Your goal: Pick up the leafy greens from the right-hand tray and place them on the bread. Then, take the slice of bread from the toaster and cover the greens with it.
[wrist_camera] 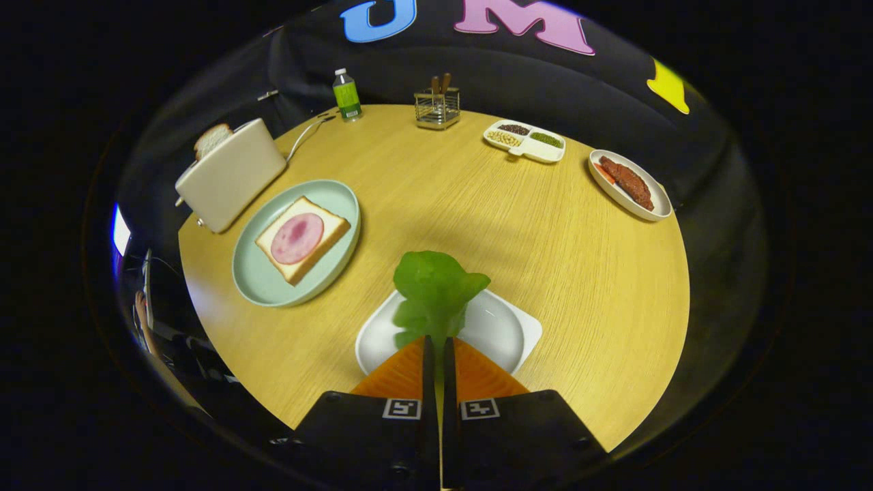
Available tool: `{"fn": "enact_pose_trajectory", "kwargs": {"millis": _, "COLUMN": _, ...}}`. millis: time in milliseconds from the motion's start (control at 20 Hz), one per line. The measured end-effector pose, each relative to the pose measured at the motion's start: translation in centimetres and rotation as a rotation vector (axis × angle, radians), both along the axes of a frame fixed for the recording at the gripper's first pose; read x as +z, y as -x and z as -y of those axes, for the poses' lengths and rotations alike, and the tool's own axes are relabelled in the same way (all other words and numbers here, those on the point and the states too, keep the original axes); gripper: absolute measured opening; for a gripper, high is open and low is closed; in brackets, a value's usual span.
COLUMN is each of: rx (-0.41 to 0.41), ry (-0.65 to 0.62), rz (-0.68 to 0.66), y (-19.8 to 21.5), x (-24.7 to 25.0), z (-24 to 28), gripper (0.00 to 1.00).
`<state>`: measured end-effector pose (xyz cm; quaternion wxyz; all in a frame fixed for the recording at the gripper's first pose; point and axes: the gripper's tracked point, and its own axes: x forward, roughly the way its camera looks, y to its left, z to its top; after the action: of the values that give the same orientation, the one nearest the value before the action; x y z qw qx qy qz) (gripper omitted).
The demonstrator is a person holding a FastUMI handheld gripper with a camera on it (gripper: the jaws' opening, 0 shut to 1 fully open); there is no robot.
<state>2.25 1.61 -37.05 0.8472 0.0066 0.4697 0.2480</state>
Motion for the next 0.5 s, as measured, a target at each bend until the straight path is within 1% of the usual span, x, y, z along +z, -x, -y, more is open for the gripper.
{"fn": "enact_pose_trajectory", "kwargs": {"millis": 100, "rx": -0.017, "ry": -0.037, "rz": 0.017, "y": -0.3, "x": 2.4, "z": -0.7, "gripper": 0.07}}
{"fn": "enact_pose_trajectory", "kwargs": {"millis": 250, "rx": -0.015, "ry": -0.094, "rz": 0.034, "y": -0.5, "x": 5.8, "z": -3.4, "gripper": 0.06}}
{"fn": "enact_pose_trajectory", "kwargs": {"millis": 500, "rx": 0.030, "ry": -0.181, "rz": 0.033, "y": -1.0, "x": 9.5, "z": -11.0, "gripper": 0.06}}
